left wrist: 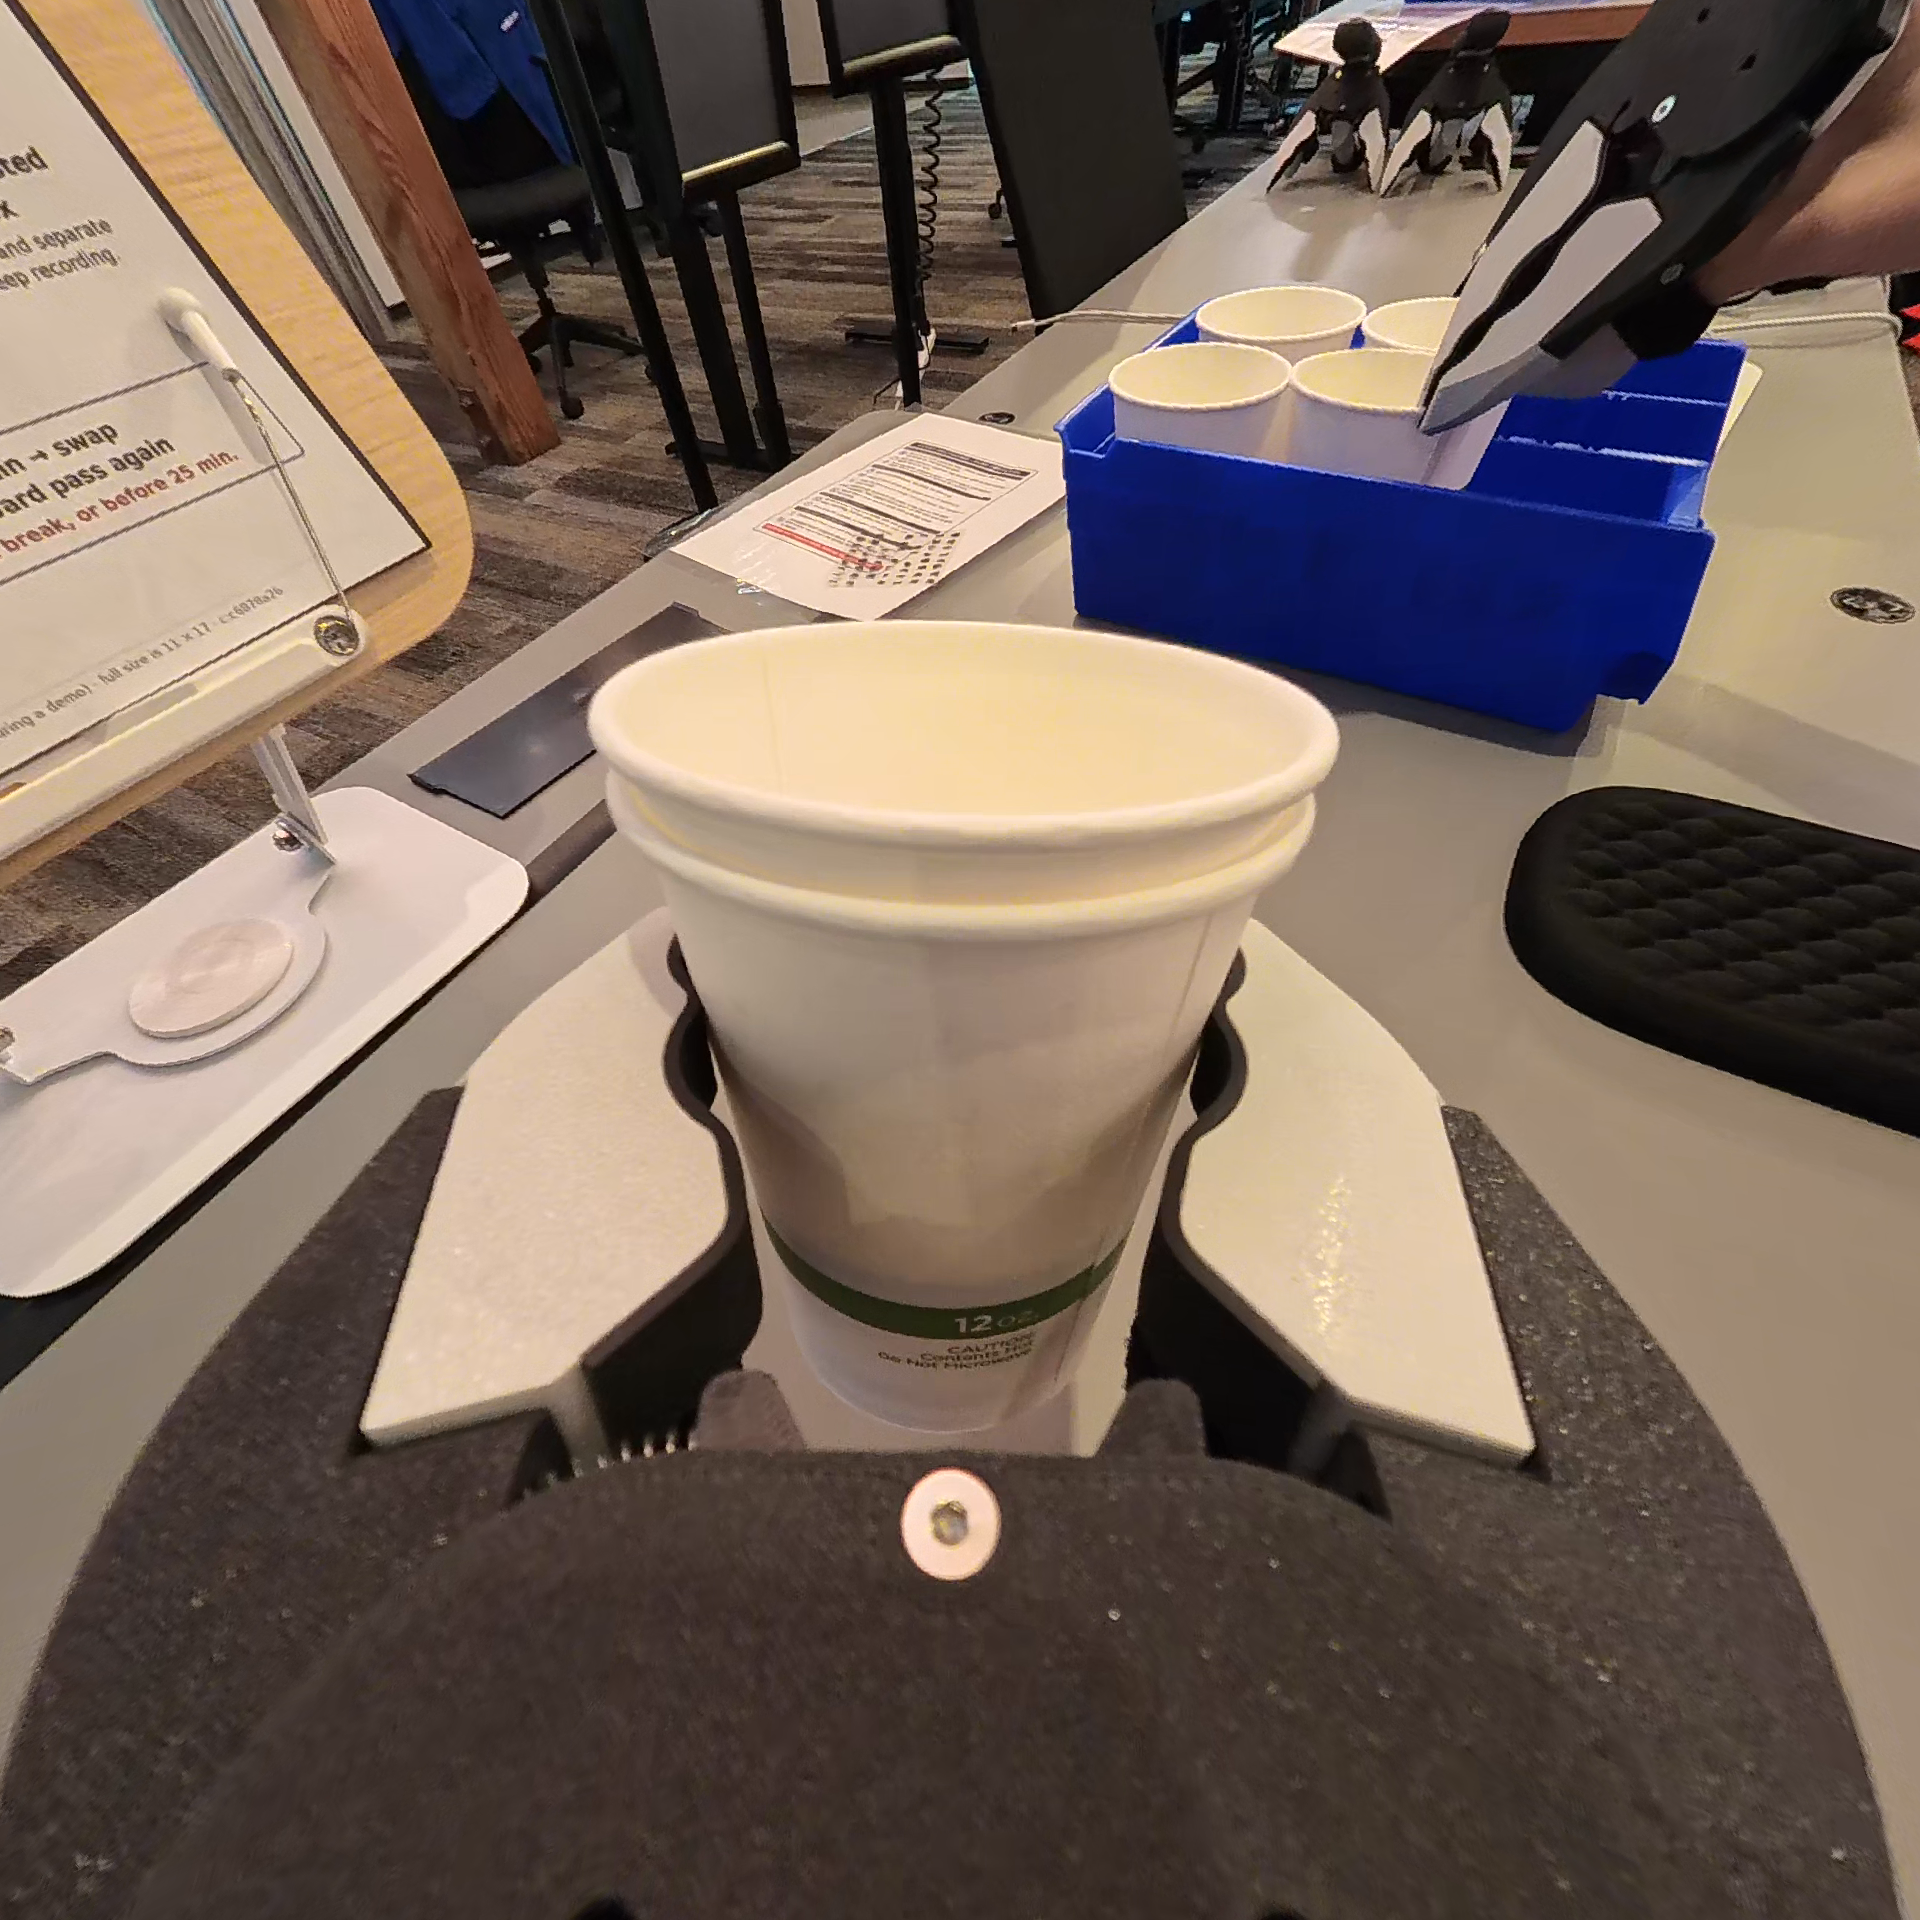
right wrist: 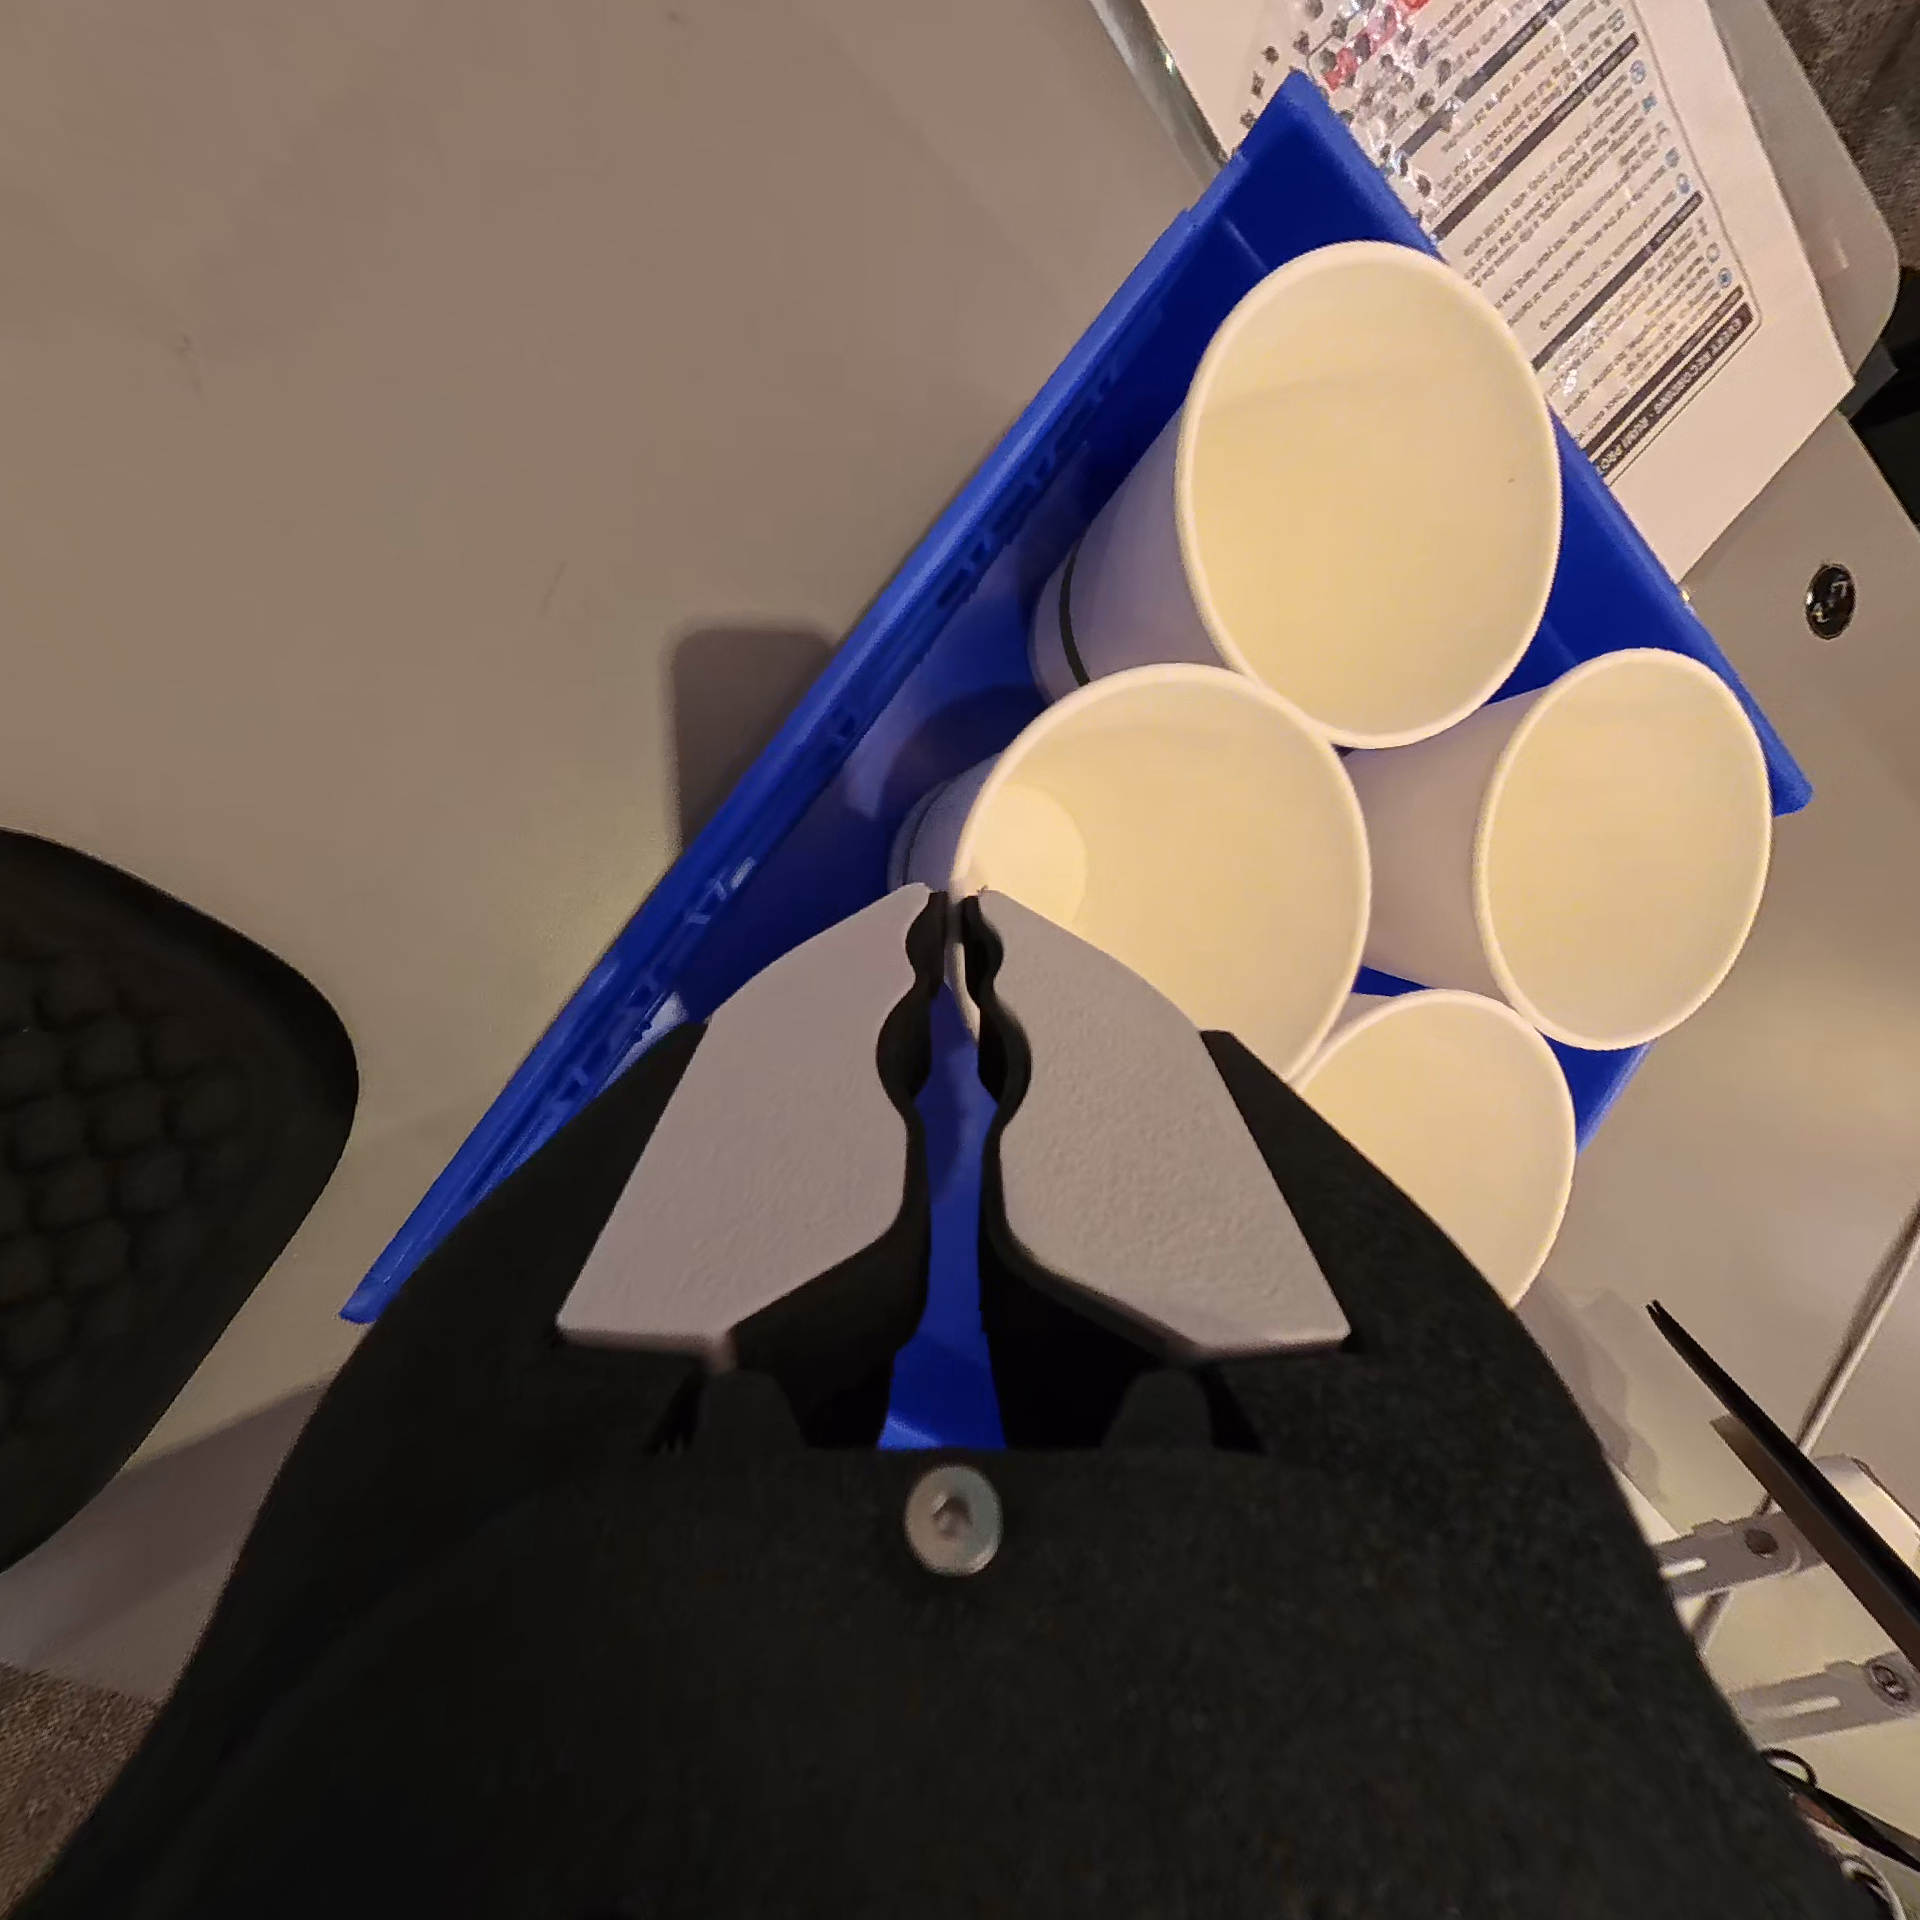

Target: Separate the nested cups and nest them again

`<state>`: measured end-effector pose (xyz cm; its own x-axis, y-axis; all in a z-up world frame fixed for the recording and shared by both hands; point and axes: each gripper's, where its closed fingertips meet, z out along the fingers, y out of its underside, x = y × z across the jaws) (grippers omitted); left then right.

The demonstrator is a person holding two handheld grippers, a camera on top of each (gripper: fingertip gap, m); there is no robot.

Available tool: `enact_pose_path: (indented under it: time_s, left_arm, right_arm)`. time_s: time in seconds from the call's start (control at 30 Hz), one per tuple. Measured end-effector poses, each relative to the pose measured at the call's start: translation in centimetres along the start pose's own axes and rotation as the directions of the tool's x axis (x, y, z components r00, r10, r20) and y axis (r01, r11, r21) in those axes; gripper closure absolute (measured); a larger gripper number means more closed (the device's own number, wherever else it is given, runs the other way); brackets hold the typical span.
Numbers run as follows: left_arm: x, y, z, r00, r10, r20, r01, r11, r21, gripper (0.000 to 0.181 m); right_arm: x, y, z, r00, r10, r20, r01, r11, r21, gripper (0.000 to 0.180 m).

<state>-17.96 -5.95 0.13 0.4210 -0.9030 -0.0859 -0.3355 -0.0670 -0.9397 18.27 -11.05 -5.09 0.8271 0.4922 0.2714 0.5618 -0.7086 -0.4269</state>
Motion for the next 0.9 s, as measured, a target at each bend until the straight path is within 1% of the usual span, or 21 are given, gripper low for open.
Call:
enact_pose_path:
  time_s: [0.13,0.3,0.43,0.5,0.53,0.6,0.7,0.73,0.8,0.83,0.87,0.9]
  left_arm:
    - [0.0,0.1,0.1,1.0,0.001,-0.003,-0.001,1.0,-0.004,0.089]
    - [0.1,0.3,0.2,1.0,-0.004,-0.009,0.004,1.0,-0.012,0.09]
    - [0.4,0.4,0.3,1.0,-0.004,-0.02,0.004,1.0,-0.016,0.09]
    - [0.8,0.4,0.4,0.999,-0.006,-0.033,0.006,1.0,-0.016,0.09]
    - [1.0,0.4,0.4,0.999,-0.006,-0.04,0.006,1.0,-0.017,0.09]
    - [1.4,0.4,0.4,0.998,-0.009,-0.06,0.008,1.0,-0.014,0.089]
    - [2.4,0.2,0.5,0.994,-0.022,-0.11,0.021,1.0,-0.01,0.089]
    - [2.9,0.3,0.5,0.99,-0.029,-0.139,0.028,1.0,-0.01,0.089]
    - [4.0,0.3,0.6,0.979,-0.045,-0.198,0.043,0.999,-0.014,0.089]
    - [4.6,0.3,0.6,0.973,-0.051,-0.223,0.049,0.999,-0.017,0.089]
    - [5.0,0.4,0.7,0.969,-0.056,-0.242,0.053,0.998,-0.02,0.089]
    - [5.3,0.5,0.7,0.965,-0.057,-0.255,0.053,0.998,-0.024,0.089]
  right_arm:
    - [-0.2,-0.8,-0.1,0.999,-0.039,-0.007,0.039,0.999,0.025,0.177]
    - [0.2,-0.7,0.5,0.999,-0.035,-0.034,0.034,0.999,-0.021,0.175]
    - [0.5,-0.9,0.1,0.998,-0.009,-0.069,0.009,1.0,-0.006,0.15]
    - [0.6,-1.5,-1.0,0.995,-0.013,-0.098,0.014,1.0,0.011,0.139]
    - [0.3,-2.1,-1.9,0.994,-0.021,-0.105,0.023,0.999,0.025,0.136]
    - [-0.6,-4.0,-4.1,0.991,-0.051,-0.121,0.059,0.996,0.065,0.136]
    - [-3.4,-8.2,-8.0,0.981,-0.13,-0.142,0.151,0.977,0.153,0.139]
    - [-5.2,-9.9,-9.2,0.98,-0.166,-0.11,0.185,0.964,0.193,0.141]
    - [-10.8,-13.3,-11.2,0.966,-0.254,0.057,0.225,0.926,0.304,0.144]
    - [-13.7,-14.6,-12.1,0.94,-0.307,0.15,0.24,0.906,0.349,0.147]
    - [-16.1,-15.8,-13.0,0.912,-0.355,0.206,0.259,0.887,0.382,0.151]
    - [-17.8,-17.0,-13.6,0.891,-0.394,0.224,0.281,0.868,0.41,0.151]
